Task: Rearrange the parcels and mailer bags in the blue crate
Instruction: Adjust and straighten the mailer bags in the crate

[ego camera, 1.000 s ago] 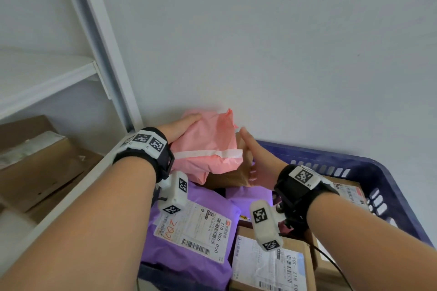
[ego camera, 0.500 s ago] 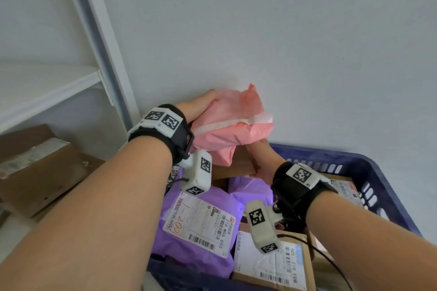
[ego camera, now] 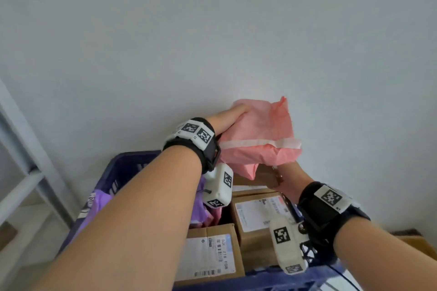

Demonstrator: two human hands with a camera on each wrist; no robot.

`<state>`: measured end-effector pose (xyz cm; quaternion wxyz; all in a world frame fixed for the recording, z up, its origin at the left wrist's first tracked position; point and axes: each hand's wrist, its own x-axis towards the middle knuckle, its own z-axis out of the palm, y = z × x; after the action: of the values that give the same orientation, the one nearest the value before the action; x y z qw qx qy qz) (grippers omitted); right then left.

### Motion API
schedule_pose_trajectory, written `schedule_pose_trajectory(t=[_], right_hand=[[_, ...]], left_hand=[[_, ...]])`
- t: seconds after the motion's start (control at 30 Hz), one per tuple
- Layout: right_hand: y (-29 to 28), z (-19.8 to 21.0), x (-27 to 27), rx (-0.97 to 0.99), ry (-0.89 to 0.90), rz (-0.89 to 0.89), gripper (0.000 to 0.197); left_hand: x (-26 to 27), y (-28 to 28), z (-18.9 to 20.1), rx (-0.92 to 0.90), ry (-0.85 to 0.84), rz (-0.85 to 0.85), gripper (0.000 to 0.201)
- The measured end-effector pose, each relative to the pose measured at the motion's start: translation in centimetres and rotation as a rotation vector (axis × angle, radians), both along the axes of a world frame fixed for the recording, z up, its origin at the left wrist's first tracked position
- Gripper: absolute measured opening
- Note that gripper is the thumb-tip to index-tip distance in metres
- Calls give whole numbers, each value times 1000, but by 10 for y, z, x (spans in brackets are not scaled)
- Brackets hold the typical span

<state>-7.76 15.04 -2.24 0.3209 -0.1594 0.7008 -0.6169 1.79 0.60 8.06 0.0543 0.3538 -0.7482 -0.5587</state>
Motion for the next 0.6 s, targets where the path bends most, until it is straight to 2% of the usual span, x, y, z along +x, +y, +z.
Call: schedule_pose_trajectory(t=[0.1,0.2,0.27,0.33,0.4,0.5,0.6], right_hand=[[23,-8,-9,21,-29,26,37],[32,-1,-14,77,-43,-99,19],[37,5,-20,80,-106,-127,47],[38,11,-20,92,-99,-63,72],[37,17,-14,79,-69,25,82],[23,24,-5,103,63,137,66],[10,27,2,117,152,150,49]], left_hand=[[-22,6,-19,-123,-56,-7,88],[-35,3,-29,-192,-27,32,91],[-39,0,-30,-154,-44,22,92],[-38,-2,-31,-116,-77,21,89],[-35,-4,-33,-76,-94,19,84],[-33,-6,-38,-73,-83,10,81],[-33,-5,-41,-110,-64,1,80]])
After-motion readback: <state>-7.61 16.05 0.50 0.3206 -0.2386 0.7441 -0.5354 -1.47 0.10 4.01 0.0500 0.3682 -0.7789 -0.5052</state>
